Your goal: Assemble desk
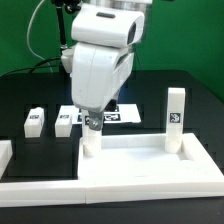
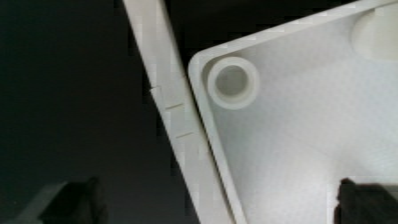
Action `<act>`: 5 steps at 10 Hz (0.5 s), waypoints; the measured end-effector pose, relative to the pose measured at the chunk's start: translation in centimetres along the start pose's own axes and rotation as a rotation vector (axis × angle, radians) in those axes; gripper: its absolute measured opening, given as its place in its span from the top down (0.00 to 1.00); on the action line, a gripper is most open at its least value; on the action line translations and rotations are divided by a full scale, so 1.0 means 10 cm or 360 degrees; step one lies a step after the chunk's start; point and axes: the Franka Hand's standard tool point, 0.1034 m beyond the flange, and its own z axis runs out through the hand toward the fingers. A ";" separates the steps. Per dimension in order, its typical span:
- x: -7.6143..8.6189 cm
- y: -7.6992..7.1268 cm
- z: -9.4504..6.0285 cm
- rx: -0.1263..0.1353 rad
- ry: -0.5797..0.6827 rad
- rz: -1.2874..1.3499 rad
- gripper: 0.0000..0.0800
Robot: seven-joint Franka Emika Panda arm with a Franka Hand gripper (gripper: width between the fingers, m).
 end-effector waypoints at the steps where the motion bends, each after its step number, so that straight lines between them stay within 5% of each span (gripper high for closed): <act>1: 0.00 0.00 0.00 0.0001 0.0000 0.0076 0.19; 3: -0.02 0.00 0.00 0.0005 0.0001 0.0275 0.19; 5: -0.56 -0.06 -0.16 0.0098 0.0033 0.0557 0.19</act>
Offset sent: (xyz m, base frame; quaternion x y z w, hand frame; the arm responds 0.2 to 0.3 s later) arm -0.0462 -0.0693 0.0435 0.0984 -0.0040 0.2382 0.9662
